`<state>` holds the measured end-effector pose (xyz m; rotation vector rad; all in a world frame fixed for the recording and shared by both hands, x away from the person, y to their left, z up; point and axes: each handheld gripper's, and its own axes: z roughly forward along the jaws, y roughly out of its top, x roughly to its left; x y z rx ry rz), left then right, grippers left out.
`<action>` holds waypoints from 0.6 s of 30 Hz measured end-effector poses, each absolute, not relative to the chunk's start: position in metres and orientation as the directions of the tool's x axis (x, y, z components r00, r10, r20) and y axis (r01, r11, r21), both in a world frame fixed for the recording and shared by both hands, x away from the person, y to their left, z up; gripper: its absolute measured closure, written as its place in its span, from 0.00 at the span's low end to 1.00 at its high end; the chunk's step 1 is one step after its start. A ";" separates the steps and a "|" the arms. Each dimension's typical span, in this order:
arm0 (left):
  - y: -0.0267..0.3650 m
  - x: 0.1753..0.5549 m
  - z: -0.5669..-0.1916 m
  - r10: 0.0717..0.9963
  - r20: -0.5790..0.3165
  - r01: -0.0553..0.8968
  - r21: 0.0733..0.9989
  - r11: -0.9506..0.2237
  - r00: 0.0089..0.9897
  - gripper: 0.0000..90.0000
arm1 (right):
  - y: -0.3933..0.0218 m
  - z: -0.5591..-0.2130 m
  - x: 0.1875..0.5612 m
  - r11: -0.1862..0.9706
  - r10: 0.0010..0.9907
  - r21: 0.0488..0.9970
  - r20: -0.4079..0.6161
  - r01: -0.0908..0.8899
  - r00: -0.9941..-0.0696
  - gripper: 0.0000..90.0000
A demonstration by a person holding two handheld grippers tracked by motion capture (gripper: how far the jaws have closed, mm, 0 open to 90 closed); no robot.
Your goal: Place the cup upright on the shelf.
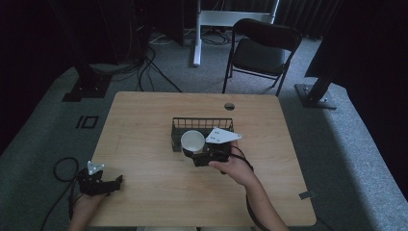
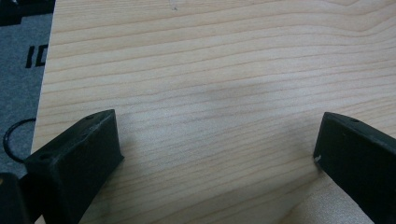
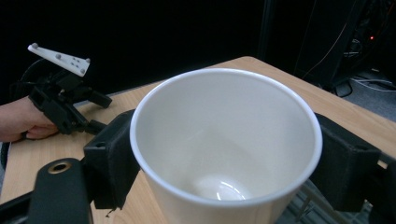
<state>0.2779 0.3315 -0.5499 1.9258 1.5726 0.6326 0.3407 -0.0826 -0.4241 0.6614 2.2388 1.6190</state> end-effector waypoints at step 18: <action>0.331 0.278 -0.550 0.980 0.007 0.711 0.688 -0.147 0.197 0.01 | -0.102 -0.391 0.371 0.184 0.663 0.966 0.014 0.181 -0.748 0.21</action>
